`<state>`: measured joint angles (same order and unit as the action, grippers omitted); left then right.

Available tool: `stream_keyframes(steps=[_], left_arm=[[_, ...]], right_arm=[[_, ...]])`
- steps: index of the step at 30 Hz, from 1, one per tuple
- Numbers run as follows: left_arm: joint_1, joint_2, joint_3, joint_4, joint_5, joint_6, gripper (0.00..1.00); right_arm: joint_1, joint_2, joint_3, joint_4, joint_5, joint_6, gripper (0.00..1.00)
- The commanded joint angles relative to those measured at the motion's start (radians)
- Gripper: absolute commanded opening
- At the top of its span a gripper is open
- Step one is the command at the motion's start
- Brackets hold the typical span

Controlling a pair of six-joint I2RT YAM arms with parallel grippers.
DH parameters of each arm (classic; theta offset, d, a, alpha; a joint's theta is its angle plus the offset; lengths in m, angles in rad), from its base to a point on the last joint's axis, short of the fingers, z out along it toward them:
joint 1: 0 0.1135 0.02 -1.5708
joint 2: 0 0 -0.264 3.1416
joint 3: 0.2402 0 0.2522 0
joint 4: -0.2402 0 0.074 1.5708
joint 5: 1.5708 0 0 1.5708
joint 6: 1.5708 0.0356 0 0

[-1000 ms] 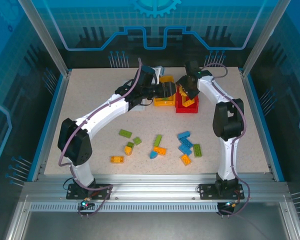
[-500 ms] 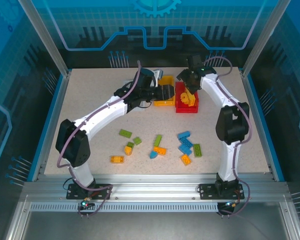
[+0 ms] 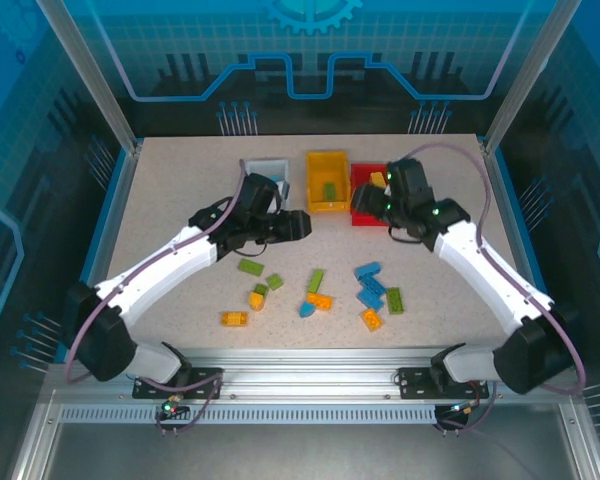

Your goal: Sort the legos into containers by color

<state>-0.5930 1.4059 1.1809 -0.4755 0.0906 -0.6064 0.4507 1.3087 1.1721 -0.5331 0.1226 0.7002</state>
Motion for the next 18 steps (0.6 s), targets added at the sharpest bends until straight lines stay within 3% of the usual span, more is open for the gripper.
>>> stream_keyframes(steps=[1, 8, 18], left_arm=[[-0.010, -0.045, -0.056, -0.085, -0.025, 0.024, 0.59], [-0.107, 0.013, -0.107, -0.072, -0.065, 0.070, 0.61], [-0.144, -0.045, -0.202, -0.116, -0.129, -0.023, 0.57]], right_arm=[[0.095, -0.070, -0.089, -0.010, -0.053, -0.159, 0.69], [0.273, -0.187, -0.225, -0.043, -0.078, -0.130, 0.69], [0.333, -0.283, -0.287, -0.118, -0.011, -0.071, 0.69]])
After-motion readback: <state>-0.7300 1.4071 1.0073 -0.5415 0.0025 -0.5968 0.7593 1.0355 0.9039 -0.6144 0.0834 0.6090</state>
